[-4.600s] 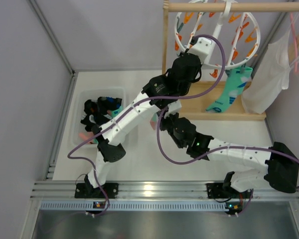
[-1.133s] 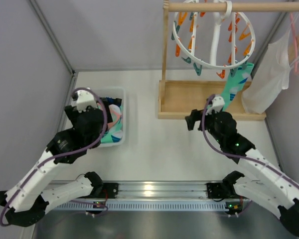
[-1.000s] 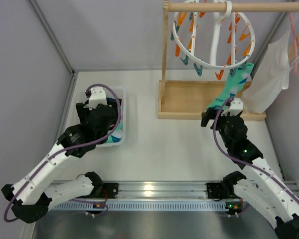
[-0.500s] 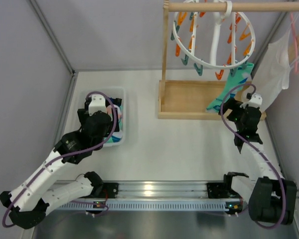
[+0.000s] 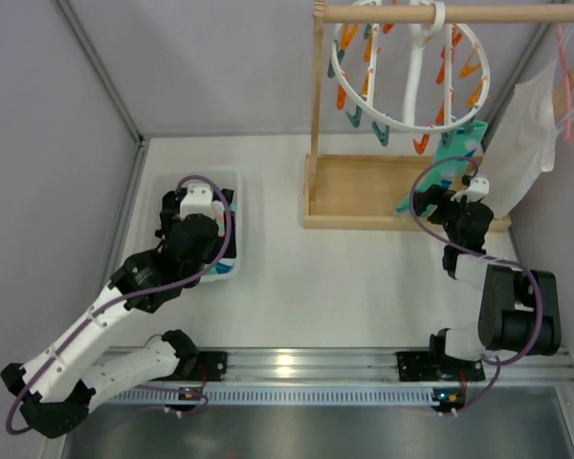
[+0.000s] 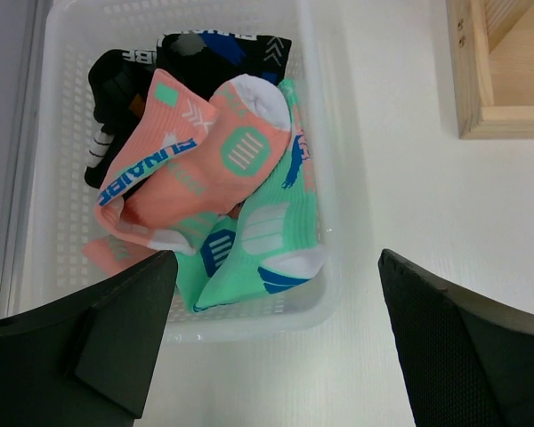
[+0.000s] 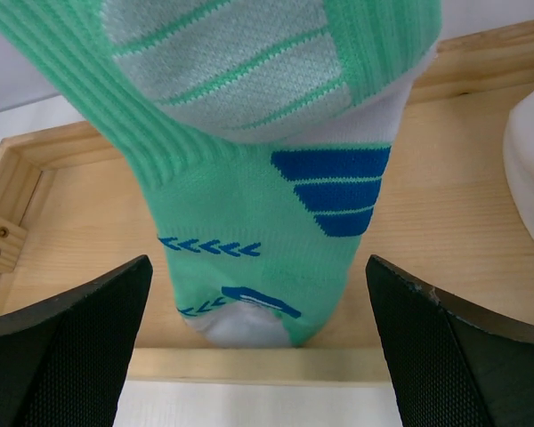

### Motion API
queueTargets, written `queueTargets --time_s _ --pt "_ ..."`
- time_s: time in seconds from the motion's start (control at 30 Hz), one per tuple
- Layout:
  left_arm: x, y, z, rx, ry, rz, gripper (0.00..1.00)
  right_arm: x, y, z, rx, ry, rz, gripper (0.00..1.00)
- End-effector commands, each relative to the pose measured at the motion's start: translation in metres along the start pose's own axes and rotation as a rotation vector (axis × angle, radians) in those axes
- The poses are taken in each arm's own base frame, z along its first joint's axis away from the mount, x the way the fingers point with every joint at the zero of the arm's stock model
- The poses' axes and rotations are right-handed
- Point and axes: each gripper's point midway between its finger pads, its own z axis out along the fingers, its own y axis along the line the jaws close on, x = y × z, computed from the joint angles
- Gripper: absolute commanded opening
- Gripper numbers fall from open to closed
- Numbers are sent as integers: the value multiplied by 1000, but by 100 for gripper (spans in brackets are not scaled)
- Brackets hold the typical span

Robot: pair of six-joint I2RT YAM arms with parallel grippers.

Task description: Remove the socks clipped to the hanger

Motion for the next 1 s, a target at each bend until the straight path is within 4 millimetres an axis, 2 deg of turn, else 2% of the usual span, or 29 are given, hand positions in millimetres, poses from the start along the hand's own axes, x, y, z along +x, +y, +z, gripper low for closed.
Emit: queueTargets --time_s 0.0,0.03,0.1,0.2,0.23,0.3,0.33,0.37,0.43,0.47,0.63,0.67,0.7,0.73,0.87,0.93,0.97 --pt "-7 -8 -1 51 -31 -27 98 -35 5 10 -71 -136 -28 99" --pt "-6 -9 -1 58 -29 -24 98 -40 5 13 -77 -147 -33 100" --pt "-6 -10 -1 63 -27 -22 98 -33 -1 21 -57 -99 -9 99" --pt "-6 -12 -1 72 -27 -22 98 -28 2 30 -91 -79 8 100" --pt "-7 -12 -2 75 -29 -22 98 -32 9 33 -135 -77 15 99" --pt "-7 -13 -1 82 -27 -19 98 -23 13 40 -180 -54 27 99" --pt "-7 -14 -1 82 -27 -19 98 -29 23 42 -235 -67 36 100" --pt "-6 -14 -1 83 -22 -15 98 -24 25 45 -258 -57 44 98" --pt "-6 -15 0 83 -22 -15 98 -29 32 47 -300 -72 53 93" --pt "-5 -15 1 82 -18 -12 98 -33 34 47 -310 -89 54 85" --pt "-6 -15 1 79 -19 -9 98 -43 50 36 -384 -137 119 59" --pt "-4 -15 2 77 -13 -5 98 -53 56 31 -411 -179 115 51" --pt "-5 -15 2 73 -17 -7 98 -51 57 27 -412 -183 128 6" --pt "-5 -15 2 72 -15 -3 98 -54 60 23 -419 -195 150 0" --pt "-5 -16 2 76 -13 -3 98 -68 76 5 -443 -238 139 0" --pt "-6 -17 3 78 -11 -4 98 -64 77 3 -419 -223 134 0" --pt "-6 -18 3 82 -11 -8 98 -70 82 -2 -423 -235 124 0"
